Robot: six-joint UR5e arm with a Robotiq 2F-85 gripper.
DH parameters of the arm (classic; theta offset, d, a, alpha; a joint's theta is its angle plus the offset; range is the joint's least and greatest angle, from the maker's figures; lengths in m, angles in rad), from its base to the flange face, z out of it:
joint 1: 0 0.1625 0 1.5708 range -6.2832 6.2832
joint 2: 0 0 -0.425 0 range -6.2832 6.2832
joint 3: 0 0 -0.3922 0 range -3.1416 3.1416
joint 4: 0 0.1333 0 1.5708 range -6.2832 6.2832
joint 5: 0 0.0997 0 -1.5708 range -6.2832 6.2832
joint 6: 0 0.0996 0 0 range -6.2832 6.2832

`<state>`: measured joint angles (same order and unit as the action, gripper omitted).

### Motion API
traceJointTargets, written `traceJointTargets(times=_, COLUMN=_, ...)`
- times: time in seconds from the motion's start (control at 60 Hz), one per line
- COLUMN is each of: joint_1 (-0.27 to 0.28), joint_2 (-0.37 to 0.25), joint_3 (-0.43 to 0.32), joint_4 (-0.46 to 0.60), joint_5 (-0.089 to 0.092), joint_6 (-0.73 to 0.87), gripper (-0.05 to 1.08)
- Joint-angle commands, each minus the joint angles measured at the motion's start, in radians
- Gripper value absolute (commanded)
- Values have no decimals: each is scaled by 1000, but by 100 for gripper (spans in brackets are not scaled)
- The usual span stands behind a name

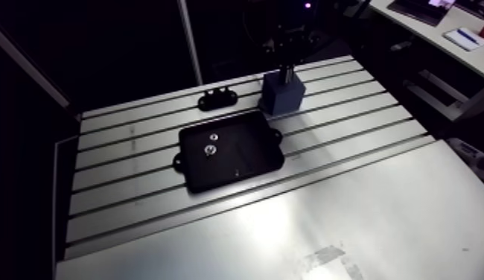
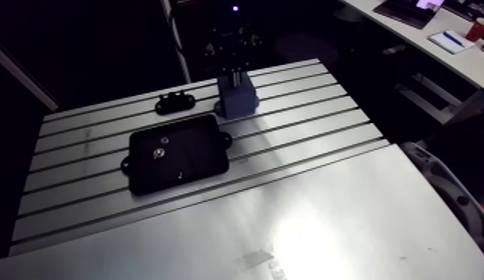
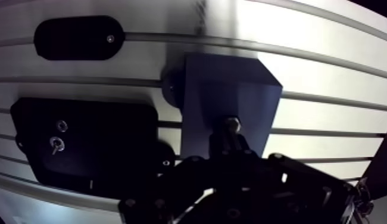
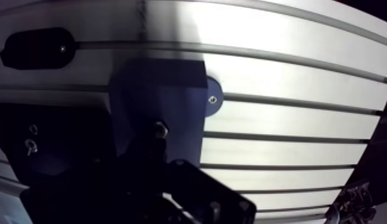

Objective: Pick up the M10 bolt and insert it into the hex recess until seated.

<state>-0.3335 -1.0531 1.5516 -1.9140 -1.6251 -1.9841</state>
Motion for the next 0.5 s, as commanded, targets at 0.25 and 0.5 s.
traceJointTargets(times=0.25, joint_1=1, joint_2=0, joint_3=6, joint_4=-6, joint_5=0, joint_6=-8, gripper=108)
traceJointTargets(times=0.5, joint_1=1, joint_2=0, joint_3=5, joint_4=-6, joint_5=0, joint_6=-8, gripper=108)
